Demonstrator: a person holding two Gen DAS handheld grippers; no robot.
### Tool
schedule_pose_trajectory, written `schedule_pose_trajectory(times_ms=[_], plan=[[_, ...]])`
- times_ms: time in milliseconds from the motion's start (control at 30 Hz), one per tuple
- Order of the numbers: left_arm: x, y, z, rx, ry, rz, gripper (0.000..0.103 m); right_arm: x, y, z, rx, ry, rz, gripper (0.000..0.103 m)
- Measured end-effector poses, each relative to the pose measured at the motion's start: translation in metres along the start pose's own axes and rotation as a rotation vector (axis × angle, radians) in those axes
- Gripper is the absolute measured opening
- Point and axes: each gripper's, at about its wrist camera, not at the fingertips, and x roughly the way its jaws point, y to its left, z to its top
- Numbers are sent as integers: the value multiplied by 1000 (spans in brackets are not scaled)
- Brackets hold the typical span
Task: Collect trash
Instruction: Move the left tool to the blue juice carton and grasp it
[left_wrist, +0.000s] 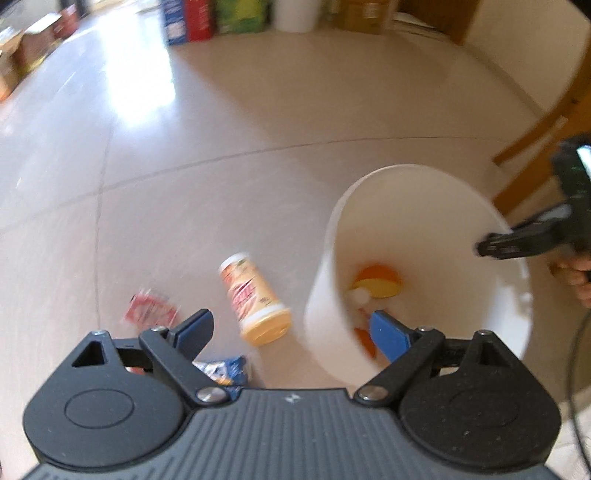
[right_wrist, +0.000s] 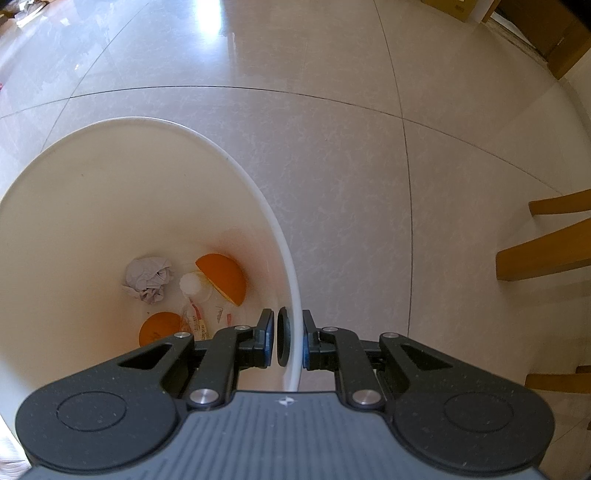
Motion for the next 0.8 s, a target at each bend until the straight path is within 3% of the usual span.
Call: schedule_pose_trajectory(times_ms=[333,800], plan=[[53,48,-40,-190,85,76,92,0,2,0,-5,-2,-8,17],[174,75,-111,-485,206,174,91,0,5,-1,-7,-5,-20,17]])
